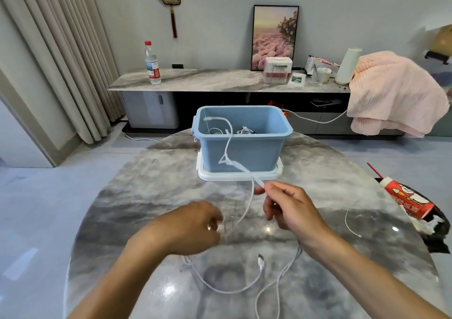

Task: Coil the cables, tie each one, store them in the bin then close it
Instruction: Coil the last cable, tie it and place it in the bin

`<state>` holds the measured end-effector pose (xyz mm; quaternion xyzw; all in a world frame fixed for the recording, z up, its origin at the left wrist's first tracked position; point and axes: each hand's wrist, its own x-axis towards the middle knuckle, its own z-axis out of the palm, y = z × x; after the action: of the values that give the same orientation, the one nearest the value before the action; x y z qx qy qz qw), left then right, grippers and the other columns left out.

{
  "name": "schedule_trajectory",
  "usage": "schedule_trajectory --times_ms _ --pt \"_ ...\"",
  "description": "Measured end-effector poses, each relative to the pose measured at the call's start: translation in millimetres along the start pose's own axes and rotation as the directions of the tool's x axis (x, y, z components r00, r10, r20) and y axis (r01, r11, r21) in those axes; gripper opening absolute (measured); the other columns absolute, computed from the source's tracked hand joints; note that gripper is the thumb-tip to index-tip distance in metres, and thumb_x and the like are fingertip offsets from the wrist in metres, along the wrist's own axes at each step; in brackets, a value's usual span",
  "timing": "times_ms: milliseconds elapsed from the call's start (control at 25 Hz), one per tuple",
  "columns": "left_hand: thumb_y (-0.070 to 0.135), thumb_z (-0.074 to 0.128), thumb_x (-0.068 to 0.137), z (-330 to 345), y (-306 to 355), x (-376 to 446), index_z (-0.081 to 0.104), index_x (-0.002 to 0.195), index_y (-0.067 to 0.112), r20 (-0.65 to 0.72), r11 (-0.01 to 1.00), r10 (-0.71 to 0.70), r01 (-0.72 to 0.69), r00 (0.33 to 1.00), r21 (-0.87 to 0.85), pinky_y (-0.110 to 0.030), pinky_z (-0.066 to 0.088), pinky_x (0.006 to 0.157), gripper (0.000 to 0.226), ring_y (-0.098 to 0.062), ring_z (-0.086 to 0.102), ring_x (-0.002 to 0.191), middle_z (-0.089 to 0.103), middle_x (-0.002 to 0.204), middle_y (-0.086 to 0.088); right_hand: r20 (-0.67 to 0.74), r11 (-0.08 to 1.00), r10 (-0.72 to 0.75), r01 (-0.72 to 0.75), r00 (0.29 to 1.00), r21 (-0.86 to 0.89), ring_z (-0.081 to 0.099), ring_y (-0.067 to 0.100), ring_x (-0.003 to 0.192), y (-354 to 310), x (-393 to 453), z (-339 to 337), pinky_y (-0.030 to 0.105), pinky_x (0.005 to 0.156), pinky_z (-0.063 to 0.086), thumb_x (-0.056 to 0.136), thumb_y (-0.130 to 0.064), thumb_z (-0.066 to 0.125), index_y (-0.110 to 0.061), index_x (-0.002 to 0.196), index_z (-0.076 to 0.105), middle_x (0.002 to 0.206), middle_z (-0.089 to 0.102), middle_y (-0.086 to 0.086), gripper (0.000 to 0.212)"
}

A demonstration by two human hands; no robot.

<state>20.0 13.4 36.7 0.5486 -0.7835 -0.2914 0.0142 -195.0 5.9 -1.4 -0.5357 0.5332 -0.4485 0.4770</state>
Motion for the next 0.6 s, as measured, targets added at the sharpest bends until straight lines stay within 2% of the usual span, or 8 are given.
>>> schedule_trajectory --times_ms 40,80,120,200,280,360,480,600 --pt "0.034 0.06 0.091 6 2 5 0.066 0.11 0.021 -0.129 0.977 -0.068 0.04 0.989 -0.209 -0.029 0.048 0.092 0.024 -0.014 0.063 0.103 0.068 0.112 0.007 0.09 0.999 0.026 -0.028 0.996 0.02 0.039 0.011 0.046 -4 -6 4 0.021 0.044 0.029 0.101 -0.022 0.051 -0.013 0.088 0.076 0.063 0.064 0.009 0.029" --pt "0.039 0.058 0.094 8 6 11 0.064 0.111 0.018 -0.159 0.849 -0.18 0.072 0.971 -0.523 -0.031 0.048 0.092 0.028 -0.017 0.065 0.103 0.069 0.114 0.001 0.203 0.998 0.048 -0.053 0.978 0.019 0.044 0.014 0.05 -7 -14 9 0.024 0.046 0.033 0.1 -0.019 0.053 -0.011 0.089 0.077 0.07 0.07 0.01 0.027" --pt "0.043 0.056 0.095 10 10 17 0.065 0.108 0.014 -0.112 0.614 -0.248 0.067 0.962 -0.786 -0.033 0.05 0.089 0.033 -0.02 0.068 0.097 0.071 0.111 -0.005 0.311 0.997 0.074 -0.08 0.948 0.008 0.051 0.016 0.056 -9 -20 13 0.026 0.05 0.038 0.099 -0.017 0.055 -0.008 0.092 0.077 0.076 0.074 0.012 0.025" --pt "0.034 0.057 0.097 14 17 25 0.065 0.102 0.006 -0.023 0.242 -0.283 0.048 0.959 -0.969 -0.034 0.054 0.075 0.029 -0.022 0.07 0.078 0.075 0.096 -0.012 0.434 0.994 0.106 -0.112 0.895 -0.011 0.059 0.02 0.066 -11 -28 15 0.027 0.057 0.044 0.099 -0.016 0.056 -0.006 0.098 0.075 0.085 0.076 0.016 0.022" --pt "0.021 0.061 0.095 20 19 27 0.064 0.098 0.005 -0.057 0.106 -0.313 -0.025 0.948 -0.994 -0.028 0.052 0.059 0.017 -0.018 0.064 0.061 0.071 0.077 -0.009 0.411 0.993 0.116 -0.112 0.904 -0.032 0.063 0.021 0.065 -14 -28 11 0.029 0.058 0.045 0.101 -0.014 0.053 -0.006 0.101 0.071 0.085 0.076 0.014 0.02" --pt "0.017 0.067 0.091 24 19 27 0.065 0.089 0.01 -0.153 0.153 -0.339 -0.106 0.928 -0.982 -0.024 0.044 0.048 0.008 -0.014 0.051 0.051 0.058 0.066 -0.003 0.356 0.983 0.131 -0.074 0.925 -0.171 0.066 0.022 0.064 -15 -27 5 0.031 0.06 0.046 0.103 -0.015 0.05 -0.011 0.101 0.061 0.085 0.077 0.008 0.012" --pt "0.017 0.074 0.086 26 20 25 0.066 0.077 0.012 -0.313 0.434 -0.252 -0.182 0.916 -0.882 -0.023 0.031 0.042 0.013 -0.012 0.036 0.047 0.046 0.054 0.003 0.338 0.947 0.166 -0.055 0.926 -0.315 0.066 0.017 0.072 -15 -29 0 0.034 0.067 0.047 0.096 -0.018 0.059 -0.018 0.093 0.055 0.093 0.076 0.007 0.005" --pt "0.021 0.083 0.078 31 29 17 0.064 0.079 0.002 -0.255 0.654 -0.085 -0.139 0.963 -0.743 -0.023 0.032 0.039 0.026 -0.011 0.039 0.044 0.049 0.052 0.003 0.228 0.984 0.106 -0.135 0.968 0.118 0.068 0.017 0.084 -23 -25 -4 0.031 0.07 0.05 0.084 -0.018 0.068 -0.013 0.105 0.064 0.107 0.074 0.007 0.022"
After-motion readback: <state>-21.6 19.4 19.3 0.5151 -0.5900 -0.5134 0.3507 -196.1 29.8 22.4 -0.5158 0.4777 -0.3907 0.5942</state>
